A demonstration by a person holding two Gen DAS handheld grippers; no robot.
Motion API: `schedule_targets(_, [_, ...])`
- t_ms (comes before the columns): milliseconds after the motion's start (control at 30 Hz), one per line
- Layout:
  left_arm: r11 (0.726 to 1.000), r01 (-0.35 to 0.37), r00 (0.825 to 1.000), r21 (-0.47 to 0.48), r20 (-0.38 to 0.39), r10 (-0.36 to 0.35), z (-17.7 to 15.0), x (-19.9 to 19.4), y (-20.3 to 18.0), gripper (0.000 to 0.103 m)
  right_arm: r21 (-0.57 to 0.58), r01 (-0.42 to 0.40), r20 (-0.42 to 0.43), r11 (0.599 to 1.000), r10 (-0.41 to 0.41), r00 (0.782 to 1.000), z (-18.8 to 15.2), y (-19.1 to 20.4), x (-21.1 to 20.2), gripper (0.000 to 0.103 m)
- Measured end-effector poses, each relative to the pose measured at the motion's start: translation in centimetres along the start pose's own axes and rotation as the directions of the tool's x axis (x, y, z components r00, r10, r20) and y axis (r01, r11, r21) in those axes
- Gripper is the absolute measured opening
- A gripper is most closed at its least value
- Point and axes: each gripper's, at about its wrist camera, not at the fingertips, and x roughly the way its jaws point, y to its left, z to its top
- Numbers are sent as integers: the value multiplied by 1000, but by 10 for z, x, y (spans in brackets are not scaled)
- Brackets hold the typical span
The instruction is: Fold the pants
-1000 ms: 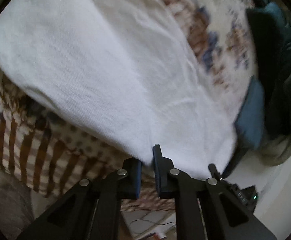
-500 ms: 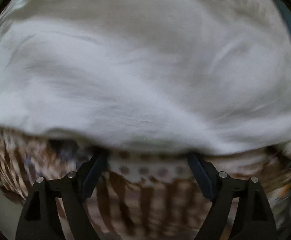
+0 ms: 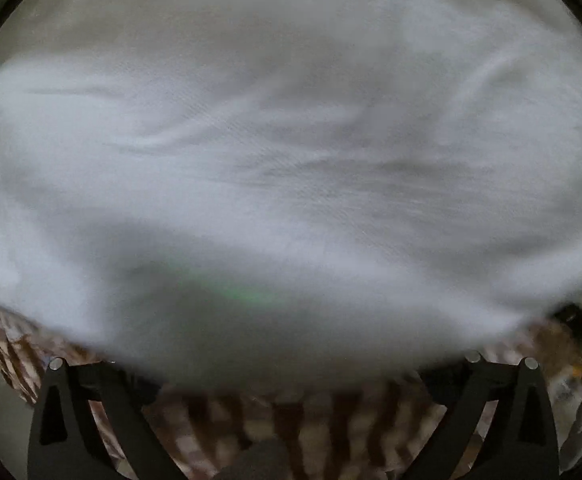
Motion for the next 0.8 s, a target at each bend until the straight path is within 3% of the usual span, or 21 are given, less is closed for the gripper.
schedule_targets(33, [999,-6,999,35,43,4,-6,-23,3,103,-5,-22,-29,1000,22,999,-10,0,-14,83])
schedule_targets(67, [998,-5,996,60,87,0,-12,-49,9,103,-2,-34,-34,999,34,999,-22,2,-34,83])
schedule_targets(100, [998,-5,992,70,124,-4,-17,-70,17,103,-7,-56,-11,998,56,998,-34,6,-58,83])
schedule_targets(200, [994,-94,969,56,236,79,-16,-129,56,103,-65,-74,97,995,80,992,-60,40,-133,83])
schedule_targets(267, [987,-161,947,-15,280,159,-2,-150,98,103,-104,-120,184,987,138,973,-57,83,-174,84])
schedule_targets(367, [962,-234,913,-138,308,266,27,-155,180,103,-231,-224,233,947,278,932,-14,193,-202,83])
schedule_targets(433, [948,-263,910,-180,280,305,38,-140,220,103,-324,-246,219,914,325,920,15,274,-197,70])
schedule_targets(533, [927,-298,900,-226,256,352,69,-124,262,103,-417,-337,106,844,413,904,61,384,-165,50])
schedule_targets(633, [912,-329,887,-245,252,388,81,-113,290,103,-473,-364,-8,802,410,912,93,471,-129,49])
schedule_targets(700, [913,-324,894,-246,235,381,83,-106,301,103,-490,-349,-82,799,356,931,112,511,-102,49])
schedule_targets(733, [912,-322,897,-252,226,379,82,-103,305,103,-485,-382,-149,787,357,922,120,530,-90,49])
schedule_targets(800, [914,-311,906,-261,210,369,85,-96,312,103,-472,-401,-203,785,346,916,118,541,-72,46])
